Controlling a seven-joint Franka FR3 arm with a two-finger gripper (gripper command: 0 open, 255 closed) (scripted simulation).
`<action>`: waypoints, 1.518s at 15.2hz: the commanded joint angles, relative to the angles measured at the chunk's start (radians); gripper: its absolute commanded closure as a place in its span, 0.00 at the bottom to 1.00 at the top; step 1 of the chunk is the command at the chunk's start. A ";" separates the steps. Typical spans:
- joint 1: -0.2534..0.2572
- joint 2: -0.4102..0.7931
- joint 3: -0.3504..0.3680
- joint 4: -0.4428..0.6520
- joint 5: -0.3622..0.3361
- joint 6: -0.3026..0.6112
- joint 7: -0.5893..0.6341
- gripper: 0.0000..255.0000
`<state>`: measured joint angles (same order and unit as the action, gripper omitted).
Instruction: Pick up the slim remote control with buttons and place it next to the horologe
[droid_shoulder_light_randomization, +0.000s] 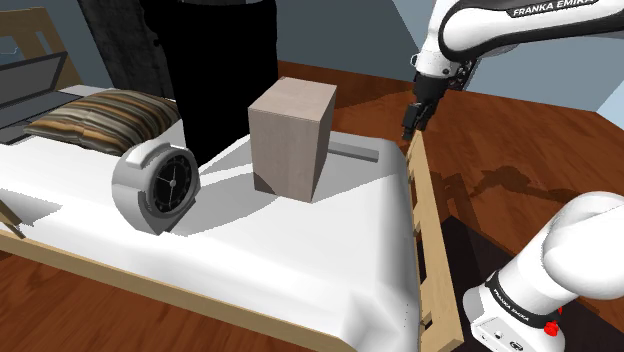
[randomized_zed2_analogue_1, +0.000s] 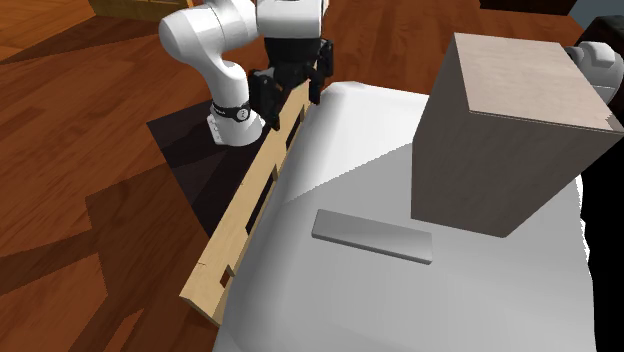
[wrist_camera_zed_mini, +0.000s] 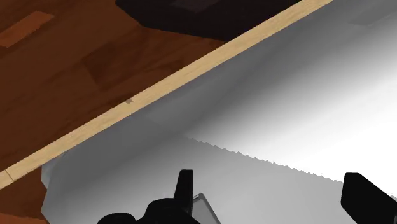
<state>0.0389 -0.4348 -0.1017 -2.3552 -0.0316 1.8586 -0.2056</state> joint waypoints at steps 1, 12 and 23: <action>0.010 0.071 -0.009 0.025 0.002 0.054 -0.040 0.00; 0.047 0.483 -0.021 0.262 0.055 0.257 -0.250 0.00; 0.049 0.702 -0.001 0.380 0.087 0.371 -0.336 0.00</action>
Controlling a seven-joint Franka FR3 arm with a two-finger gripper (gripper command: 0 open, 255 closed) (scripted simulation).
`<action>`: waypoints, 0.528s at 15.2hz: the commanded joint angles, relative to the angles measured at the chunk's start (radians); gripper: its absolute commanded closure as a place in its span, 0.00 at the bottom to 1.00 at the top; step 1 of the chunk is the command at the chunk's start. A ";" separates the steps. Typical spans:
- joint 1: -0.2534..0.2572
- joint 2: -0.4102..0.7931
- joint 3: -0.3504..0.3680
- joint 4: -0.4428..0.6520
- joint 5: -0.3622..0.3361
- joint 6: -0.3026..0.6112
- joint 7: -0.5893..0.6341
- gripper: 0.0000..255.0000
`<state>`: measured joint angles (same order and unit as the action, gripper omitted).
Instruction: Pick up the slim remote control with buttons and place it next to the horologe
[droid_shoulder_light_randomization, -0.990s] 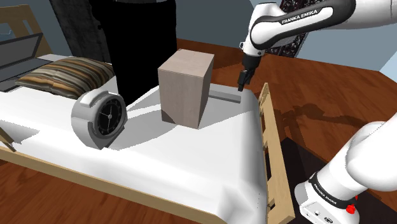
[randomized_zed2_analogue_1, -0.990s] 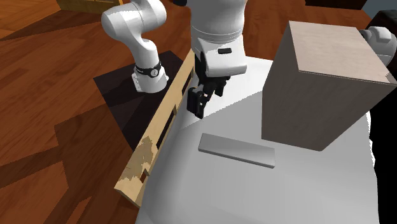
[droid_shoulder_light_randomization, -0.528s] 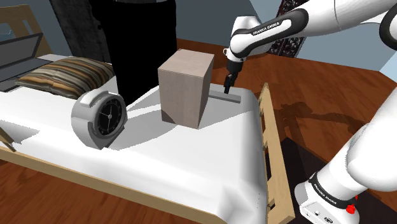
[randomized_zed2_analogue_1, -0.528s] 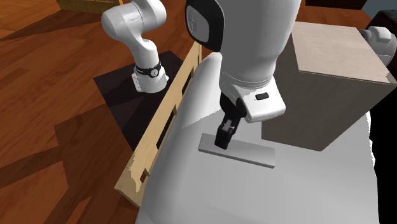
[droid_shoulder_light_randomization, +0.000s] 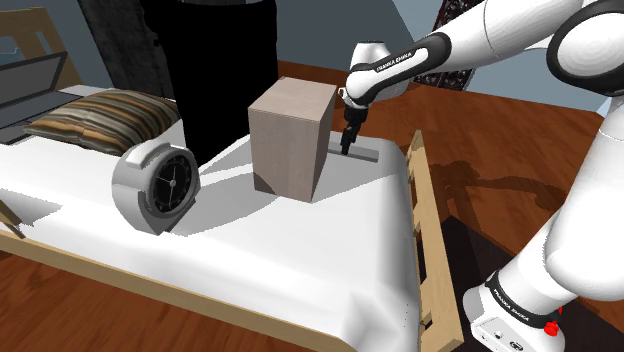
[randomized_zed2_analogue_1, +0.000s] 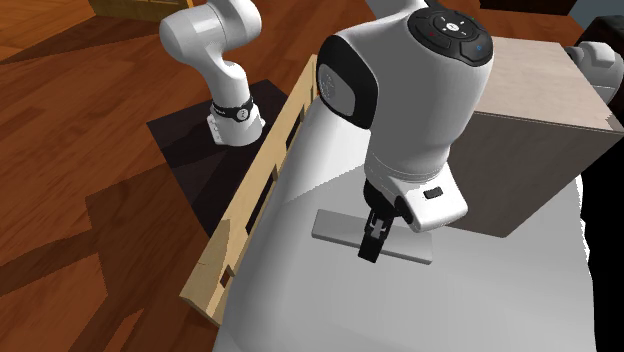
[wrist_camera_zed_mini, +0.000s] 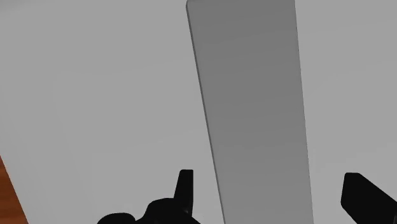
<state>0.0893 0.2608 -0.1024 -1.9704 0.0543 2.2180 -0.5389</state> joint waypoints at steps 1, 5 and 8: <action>-0.002 0.014 0.000 -0.009 0.003 0.023 -0.004 0.00; -0.002 0.018 0.001 -0.012 0.003 0.030 -0.004 0.00; -0.002 0.018 0.001 -0.012 0.003 0.030 -0.004 0.00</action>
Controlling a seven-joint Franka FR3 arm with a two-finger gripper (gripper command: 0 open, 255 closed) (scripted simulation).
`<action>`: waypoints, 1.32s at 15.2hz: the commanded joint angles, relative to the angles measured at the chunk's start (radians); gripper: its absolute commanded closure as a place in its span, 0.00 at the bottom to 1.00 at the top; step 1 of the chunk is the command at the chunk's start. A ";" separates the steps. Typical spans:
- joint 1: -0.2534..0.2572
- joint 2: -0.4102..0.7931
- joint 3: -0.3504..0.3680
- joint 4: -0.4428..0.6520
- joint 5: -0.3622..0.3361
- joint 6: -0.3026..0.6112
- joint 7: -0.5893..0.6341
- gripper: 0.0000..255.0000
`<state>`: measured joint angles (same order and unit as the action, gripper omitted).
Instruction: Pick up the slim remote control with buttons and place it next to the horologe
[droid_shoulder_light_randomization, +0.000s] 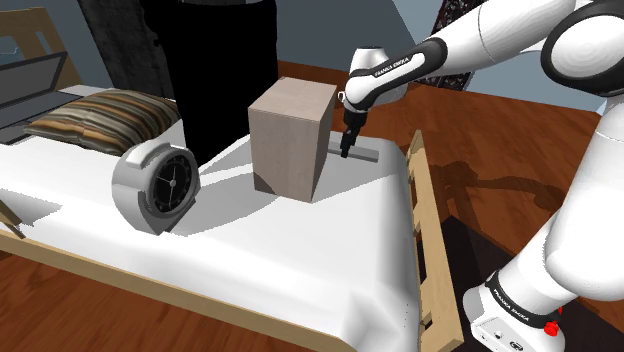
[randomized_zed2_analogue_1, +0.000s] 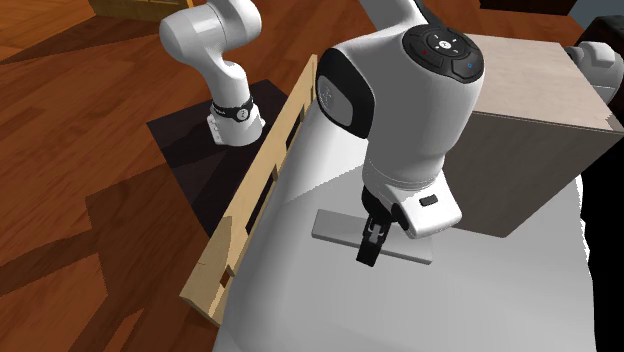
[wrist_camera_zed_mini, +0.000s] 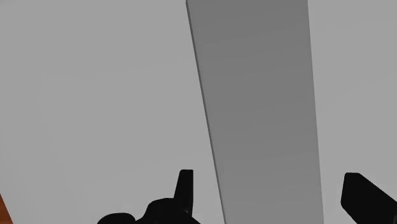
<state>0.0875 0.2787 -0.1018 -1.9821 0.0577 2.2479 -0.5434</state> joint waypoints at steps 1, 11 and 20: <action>0.000 0.000 0.000 0.000 0.000 0.000 0.000 0.00; 0.000 0.000 0.000 0.000 0.000 0.000 0.000 1.00; 0.002 -0.060 -0.003 0.046 -0.011 -0.106 0.008 1.00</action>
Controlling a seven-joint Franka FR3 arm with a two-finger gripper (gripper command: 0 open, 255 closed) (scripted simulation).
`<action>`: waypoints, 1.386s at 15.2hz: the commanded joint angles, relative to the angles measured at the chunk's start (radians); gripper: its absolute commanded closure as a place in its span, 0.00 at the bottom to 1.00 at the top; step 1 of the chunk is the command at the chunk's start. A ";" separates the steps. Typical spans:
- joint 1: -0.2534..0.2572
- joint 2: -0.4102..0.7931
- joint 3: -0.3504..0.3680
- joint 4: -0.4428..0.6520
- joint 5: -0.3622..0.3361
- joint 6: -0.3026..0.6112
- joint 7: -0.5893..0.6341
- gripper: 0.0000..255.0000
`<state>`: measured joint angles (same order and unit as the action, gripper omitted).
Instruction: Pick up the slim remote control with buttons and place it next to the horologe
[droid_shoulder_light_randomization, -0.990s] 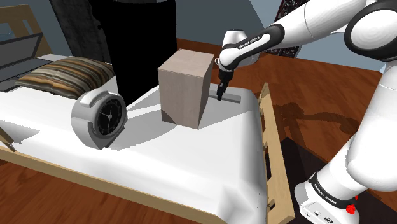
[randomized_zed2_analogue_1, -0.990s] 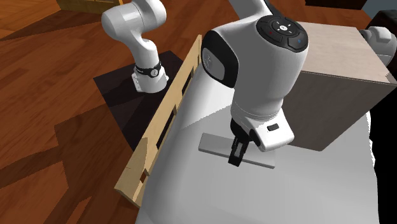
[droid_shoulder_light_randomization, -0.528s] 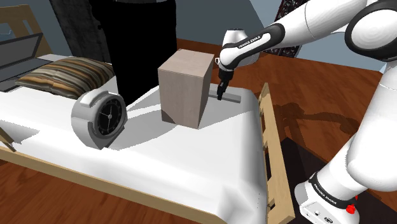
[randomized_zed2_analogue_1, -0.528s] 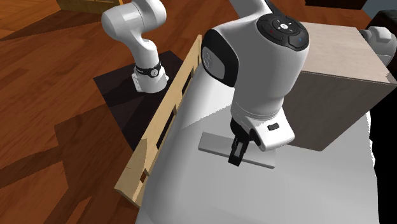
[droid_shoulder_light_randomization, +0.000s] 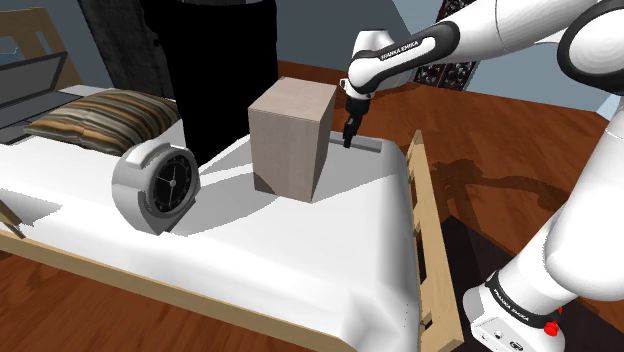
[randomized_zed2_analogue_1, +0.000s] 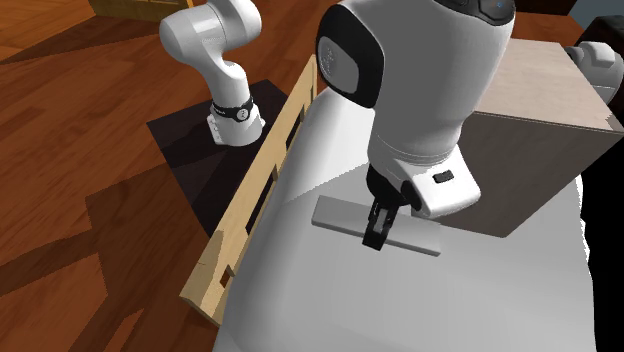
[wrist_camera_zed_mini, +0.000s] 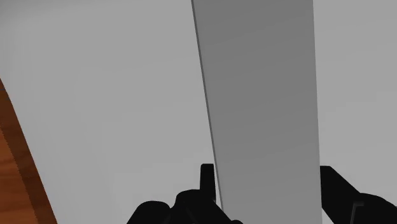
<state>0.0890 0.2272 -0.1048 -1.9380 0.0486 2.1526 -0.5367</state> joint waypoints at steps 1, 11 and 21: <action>0.001 -0.014 0.000 0.008 -0.002 -0.023 0.002 1.00; 0.002 -0.063 -0.002 0.083 -0.011 -0.145 0.009 1.00; 0.002 -0.091 -0.003 0.182 -0.016 -0.272 0.014 1.00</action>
<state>0.0912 0.1407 -0.1075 -1.7680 0.0338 1.8968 -0.5228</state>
